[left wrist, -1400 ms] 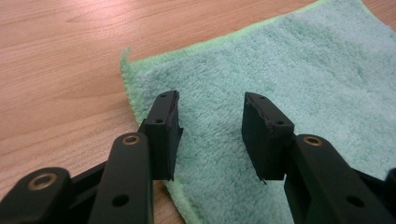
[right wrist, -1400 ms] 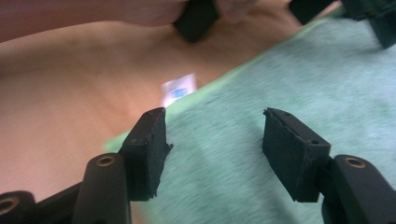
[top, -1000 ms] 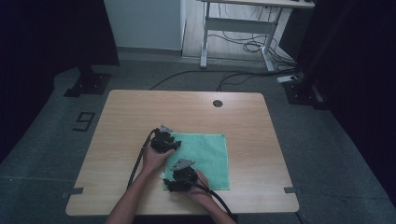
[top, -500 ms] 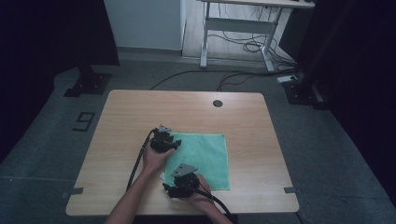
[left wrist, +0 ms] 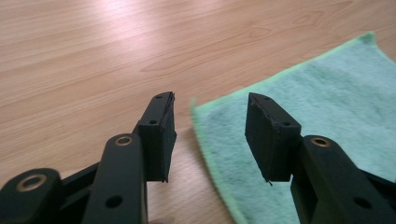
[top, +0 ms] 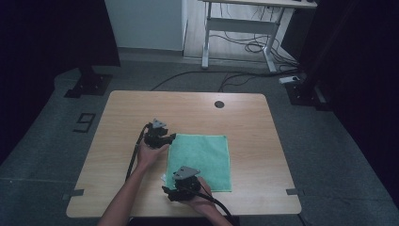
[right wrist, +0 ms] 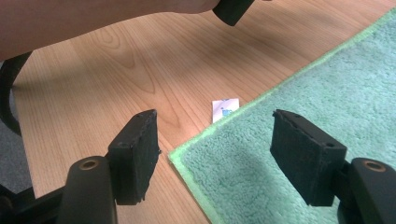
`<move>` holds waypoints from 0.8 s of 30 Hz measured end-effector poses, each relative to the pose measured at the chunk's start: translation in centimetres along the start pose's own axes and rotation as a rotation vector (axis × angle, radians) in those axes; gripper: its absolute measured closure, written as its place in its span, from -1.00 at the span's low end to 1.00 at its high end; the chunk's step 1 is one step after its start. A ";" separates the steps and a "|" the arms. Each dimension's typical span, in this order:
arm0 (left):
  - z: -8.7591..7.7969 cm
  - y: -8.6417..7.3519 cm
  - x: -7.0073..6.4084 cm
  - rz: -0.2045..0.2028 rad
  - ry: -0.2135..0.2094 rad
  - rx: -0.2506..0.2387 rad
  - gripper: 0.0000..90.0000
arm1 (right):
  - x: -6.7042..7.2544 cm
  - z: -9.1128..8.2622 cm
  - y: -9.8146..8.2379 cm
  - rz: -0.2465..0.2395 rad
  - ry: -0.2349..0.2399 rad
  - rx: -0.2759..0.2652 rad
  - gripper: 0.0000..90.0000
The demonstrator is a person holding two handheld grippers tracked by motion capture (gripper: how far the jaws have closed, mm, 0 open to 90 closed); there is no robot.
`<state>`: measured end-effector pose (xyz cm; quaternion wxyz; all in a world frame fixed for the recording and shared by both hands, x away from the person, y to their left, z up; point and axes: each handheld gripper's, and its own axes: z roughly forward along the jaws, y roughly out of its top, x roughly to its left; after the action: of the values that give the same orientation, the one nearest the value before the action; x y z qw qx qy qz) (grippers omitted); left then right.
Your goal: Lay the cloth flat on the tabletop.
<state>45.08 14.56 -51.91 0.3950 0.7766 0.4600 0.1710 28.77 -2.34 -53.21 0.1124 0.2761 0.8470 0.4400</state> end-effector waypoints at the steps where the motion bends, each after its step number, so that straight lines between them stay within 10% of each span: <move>1: 0.0 0.0 0.0 0.000 0.000 0.000 0.19 | 0.0 0.0 0.0 0.000 0.000 0.000 -0.27; 24: 1.8 0.3 1.6 -0.012 0.006 0.038 0.20 | 1.2 0.9 -0.5 -0.003 0.017 0.012 -0.23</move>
<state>47.22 14.97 -52.98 0.3799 0.7806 0.4690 0.1623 28.02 -1.28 -54.14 0.1042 0.2719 0.8510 0.4370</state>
